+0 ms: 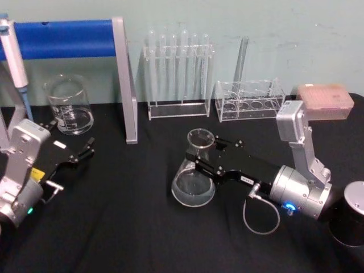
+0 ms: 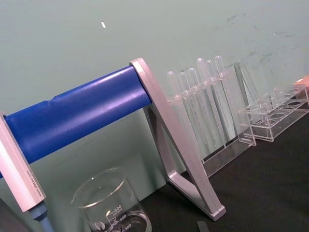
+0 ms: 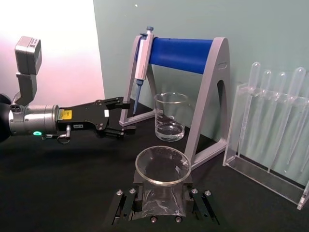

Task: Grasp the erlenmeyer flask with one hand, shake it three times, then place it back.

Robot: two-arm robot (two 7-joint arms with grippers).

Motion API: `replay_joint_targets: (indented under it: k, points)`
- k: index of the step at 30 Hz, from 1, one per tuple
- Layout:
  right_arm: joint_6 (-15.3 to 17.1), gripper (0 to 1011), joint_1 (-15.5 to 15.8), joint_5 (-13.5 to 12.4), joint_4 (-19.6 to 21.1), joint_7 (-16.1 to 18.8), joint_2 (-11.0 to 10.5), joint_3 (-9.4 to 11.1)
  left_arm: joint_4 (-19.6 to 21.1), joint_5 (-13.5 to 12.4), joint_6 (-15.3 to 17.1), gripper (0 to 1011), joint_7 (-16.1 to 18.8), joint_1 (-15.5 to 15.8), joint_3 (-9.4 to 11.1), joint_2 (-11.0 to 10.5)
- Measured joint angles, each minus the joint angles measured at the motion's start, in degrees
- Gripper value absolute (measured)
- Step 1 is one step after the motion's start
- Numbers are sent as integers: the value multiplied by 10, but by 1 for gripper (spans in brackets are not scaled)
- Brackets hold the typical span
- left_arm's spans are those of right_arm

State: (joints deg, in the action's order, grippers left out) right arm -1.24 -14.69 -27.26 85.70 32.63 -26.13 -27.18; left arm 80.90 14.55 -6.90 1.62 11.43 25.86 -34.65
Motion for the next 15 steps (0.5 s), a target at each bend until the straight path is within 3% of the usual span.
replay_joint_targets:
  k: [15]
  points:
    - [-2, 456, -9, 5, -16, 5, 1, -12, 0, 0, 0, 1001, 0, 0, 0, 0]
